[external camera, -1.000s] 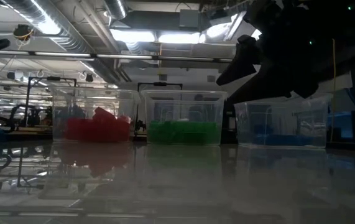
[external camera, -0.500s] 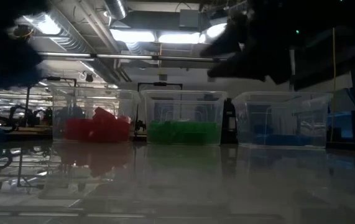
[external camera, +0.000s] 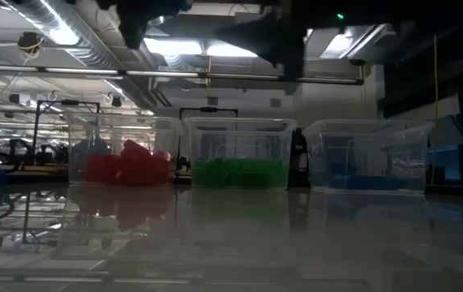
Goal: Sort blocks
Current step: Put the blue game piece into the right transparent bin
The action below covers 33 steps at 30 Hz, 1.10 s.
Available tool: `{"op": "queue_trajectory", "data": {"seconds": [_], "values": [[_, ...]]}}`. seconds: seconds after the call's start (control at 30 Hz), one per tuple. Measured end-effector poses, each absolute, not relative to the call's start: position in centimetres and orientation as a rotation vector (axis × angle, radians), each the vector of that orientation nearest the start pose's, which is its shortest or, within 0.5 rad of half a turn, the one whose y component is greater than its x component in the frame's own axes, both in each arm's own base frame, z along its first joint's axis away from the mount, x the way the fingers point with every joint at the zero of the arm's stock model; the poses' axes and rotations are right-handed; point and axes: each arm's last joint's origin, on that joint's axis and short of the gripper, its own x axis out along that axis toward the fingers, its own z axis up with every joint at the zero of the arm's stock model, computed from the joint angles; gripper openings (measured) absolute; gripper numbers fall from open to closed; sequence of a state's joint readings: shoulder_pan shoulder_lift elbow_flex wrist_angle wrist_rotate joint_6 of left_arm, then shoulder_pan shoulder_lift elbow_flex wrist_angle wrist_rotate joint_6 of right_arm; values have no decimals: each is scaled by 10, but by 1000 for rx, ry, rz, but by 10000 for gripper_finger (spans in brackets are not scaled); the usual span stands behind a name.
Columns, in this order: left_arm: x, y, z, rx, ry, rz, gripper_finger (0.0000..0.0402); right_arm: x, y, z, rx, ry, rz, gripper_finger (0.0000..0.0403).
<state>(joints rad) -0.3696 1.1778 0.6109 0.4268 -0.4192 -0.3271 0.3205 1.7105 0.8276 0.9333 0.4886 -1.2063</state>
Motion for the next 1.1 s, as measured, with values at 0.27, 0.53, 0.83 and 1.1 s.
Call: {"op": "queue_trajectory", "data": {"seconds": [0.27,0.53,0.83,1.1], "values": [[243,-70,263,-313,29,16,129,364,106,243,-1333,21,-242,356],[243,-70,269,-294,-29,2,130,374,104,256,-1343,-14,-193,356],[245,-64,271,-299,-50,30,130,379,98,262,-1335,-63,-162,356],[245,-64,271,-302,-49,31,130,394,92,259,-1362,-27,-156,351]]}}
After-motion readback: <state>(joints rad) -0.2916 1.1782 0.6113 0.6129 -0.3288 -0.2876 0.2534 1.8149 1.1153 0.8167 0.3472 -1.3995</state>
